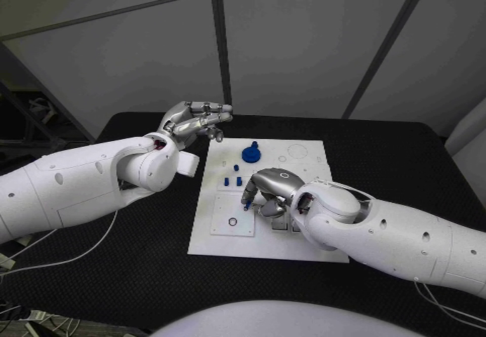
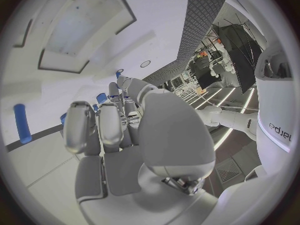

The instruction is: Assemble the parts on the task board

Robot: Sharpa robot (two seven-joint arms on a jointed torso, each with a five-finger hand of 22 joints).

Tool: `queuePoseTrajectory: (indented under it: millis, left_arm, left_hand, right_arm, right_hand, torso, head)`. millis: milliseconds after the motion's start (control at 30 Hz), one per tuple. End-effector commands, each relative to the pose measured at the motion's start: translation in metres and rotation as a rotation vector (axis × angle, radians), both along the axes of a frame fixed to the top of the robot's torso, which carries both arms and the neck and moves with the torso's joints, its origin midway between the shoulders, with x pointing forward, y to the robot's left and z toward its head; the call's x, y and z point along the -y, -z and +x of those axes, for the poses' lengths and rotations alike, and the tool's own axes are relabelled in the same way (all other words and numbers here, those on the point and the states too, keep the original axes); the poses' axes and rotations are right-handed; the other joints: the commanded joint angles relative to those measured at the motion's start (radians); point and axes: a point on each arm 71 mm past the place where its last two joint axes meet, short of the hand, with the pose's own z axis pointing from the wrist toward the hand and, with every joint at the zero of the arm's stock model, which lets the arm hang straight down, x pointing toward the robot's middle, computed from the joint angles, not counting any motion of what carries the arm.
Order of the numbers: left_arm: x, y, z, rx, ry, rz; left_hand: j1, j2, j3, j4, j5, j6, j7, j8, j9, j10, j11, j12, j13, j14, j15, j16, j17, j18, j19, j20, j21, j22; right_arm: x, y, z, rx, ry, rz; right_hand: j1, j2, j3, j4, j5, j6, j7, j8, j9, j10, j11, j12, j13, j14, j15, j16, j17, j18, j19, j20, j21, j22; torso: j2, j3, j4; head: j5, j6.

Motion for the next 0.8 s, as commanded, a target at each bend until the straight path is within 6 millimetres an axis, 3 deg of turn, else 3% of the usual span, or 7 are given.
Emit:
queuePoseTrajectory:
  millis: [33,800]
  left_arm:
    - [0.0019,-0.0015,-0.0001,0.003,0.014,-0.01]
    - [0.0033,-0.0016,-0.0004,-0.001,0.021,-0.011]
  left_hand:
    - [-0.001,0.008,-0.005,-0.003,-0.004,-0.006,0.003,0.003,-0.001,-0.005,0.001,0.006,0.0,-0.008,0.001,-0.003,0.0,-0.017,-0.005,0.002,-0.005,-0.001]
    - [-0.002,0.009,-0.007,-0.002,-0.004,-0.008,0.004,0.003,-0.001,-0.008,0.002,0.007,0.0,-0.007,0.001,-0.002,0.003,-0.017,-0.004,0.002,-0.006,-0.002]
  right_arm:
    - [-0.0012,0.001,-0.0002,0.002,-0.006,-0.024]
    - [-0.0051,0.0109,-0.0063,-0.013,-0.027,-0.073]
  right_hand:
    - [-0.004,0.002,0.005,0.002,0.004,-0.004,0.003,-0.006,0.001,0.024,-0.029,0.005,0.002,0.034,-0.003,0.006,-0.001,-0.008,0.004,0.007,0.004,0.047]
    - [-0.009,0.001,0.002,0.004,0.003,-0.009,0.006,-0.01,0.002,0.017,-0.027,0.002,0.003,0.033,-0.001,0.005,-0.004,-0.007,0.0,0.008,0.002,0.045]
  torso:
    - [0.0,-0.0003,0.0]
    - [0.0,-0.0001,0.0]
  head:
    - [0.0,-0.001]
    - [0.004,-0.004]
